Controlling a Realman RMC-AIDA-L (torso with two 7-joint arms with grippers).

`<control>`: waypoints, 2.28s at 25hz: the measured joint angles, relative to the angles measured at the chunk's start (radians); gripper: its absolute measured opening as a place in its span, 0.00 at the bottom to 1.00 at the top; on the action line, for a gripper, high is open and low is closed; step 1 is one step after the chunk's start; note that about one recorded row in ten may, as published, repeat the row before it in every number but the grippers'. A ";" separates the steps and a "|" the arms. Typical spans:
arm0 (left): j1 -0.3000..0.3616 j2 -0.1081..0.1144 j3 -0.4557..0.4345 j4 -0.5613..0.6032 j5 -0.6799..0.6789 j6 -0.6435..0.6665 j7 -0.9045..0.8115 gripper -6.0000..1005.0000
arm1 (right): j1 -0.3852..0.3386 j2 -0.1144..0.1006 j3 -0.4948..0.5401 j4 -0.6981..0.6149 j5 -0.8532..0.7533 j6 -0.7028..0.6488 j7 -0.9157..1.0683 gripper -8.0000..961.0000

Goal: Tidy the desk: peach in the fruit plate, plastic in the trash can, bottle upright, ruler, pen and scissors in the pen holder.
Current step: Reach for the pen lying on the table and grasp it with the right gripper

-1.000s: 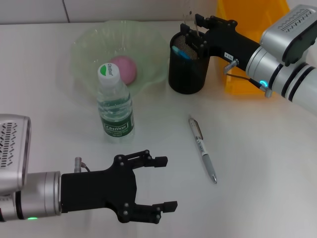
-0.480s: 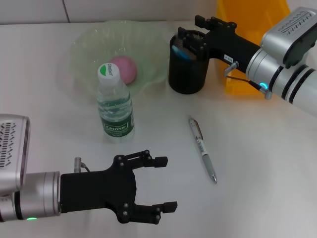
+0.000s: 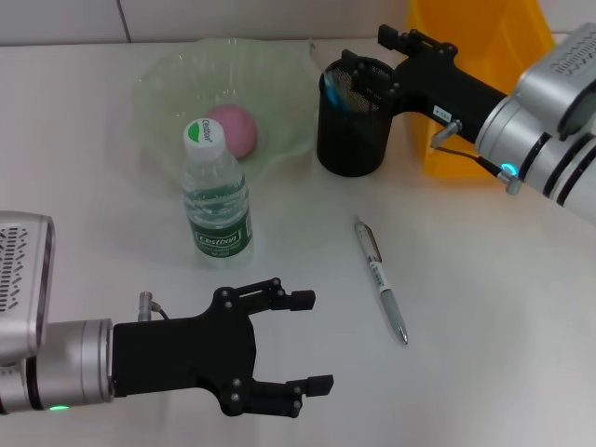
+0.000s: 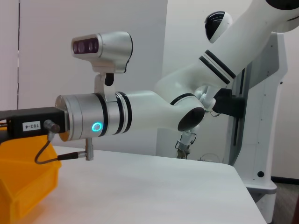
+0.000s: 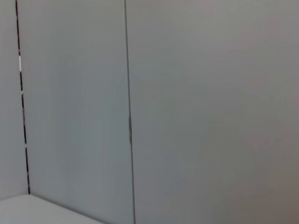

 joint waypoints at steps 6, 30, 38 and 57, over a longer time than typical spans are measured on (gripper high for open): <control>0.001 0.001 0.000 0.002 0.000 0.000 0.000 0.87 | -0.078 -0.002 0.083 -0.028 0.004 -0.200 0.031 0.65; 0.012 0.012 -0.040 0.001 0.006 0.057 0.000 0.87 | -0.354 -0.006 -0.268 -1.491 -1.037 -0.593 1.880 0.87; 0.013 0.010 -0.040 -0.002 0.006 0.057 0.000 0.87 | -0.161 -0.008 -0.562 -1.406 -1.299 -0.575 2.117 0.87; 0.013 0.012 -0.038 0.001 0.006 0.060 0.000 0.87 | 0.062 -0.001 -0.809 -1.013 -1.376 -0.306 2.327 0.87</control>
